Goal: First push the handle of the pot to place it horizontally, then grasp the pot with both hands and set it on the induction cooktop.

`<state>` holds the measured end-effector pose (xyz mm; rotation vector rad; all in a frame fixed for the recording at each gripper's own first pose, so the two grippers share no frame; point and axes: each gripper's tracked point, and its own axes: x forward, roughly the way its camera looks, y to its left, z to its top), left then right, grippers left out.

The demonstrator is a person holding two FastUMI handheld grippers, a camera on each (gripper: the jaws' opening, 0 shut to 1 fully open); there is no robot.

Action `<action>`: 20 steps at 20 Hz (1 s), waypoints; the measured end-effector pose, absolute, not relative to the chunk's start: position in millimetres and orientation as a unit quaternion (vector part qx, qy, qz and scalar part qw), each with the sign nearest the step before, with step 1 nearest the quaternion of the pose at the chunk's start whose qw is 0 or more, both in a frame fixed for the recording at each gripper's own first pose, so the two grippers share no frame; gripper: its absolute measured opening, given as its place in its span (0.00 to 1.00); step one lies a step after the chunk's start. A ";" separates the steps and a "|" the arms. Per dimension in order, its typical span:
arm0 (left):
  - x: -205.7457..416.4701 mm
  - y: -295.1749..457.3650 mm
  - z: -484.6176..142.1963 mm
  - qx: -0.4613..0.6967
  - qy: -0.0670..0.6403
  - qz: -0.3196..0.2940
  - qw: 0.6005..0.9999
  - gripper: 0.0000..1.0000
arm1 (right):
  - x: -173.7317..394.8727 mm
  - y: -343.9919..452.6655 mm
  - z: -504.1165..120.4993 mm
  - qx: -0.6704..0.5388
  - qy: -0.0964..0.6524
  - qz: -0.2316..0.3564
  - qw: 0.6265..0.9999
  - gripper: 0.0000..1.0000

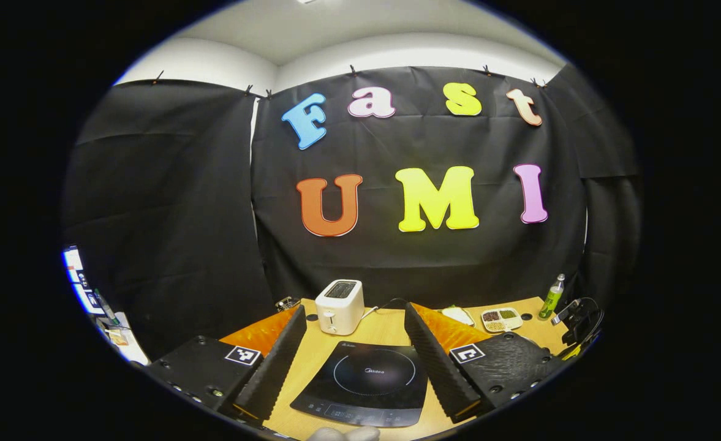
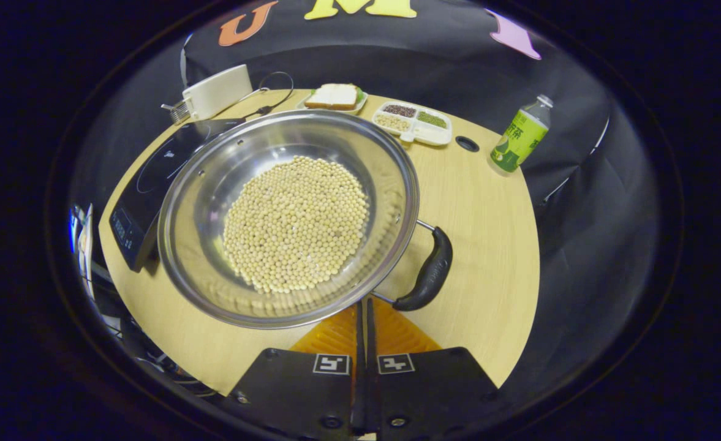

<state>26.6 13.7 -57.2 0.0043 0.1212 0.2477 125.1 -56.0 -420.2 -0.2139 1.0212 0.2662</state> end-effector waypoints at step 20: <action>54.2 -29.4 -91.3 0.015 0.081 0.124 0.989 0.96 | 160.7 -111.6 -412.4 -0.066 0.467 0.094 0.877 0.00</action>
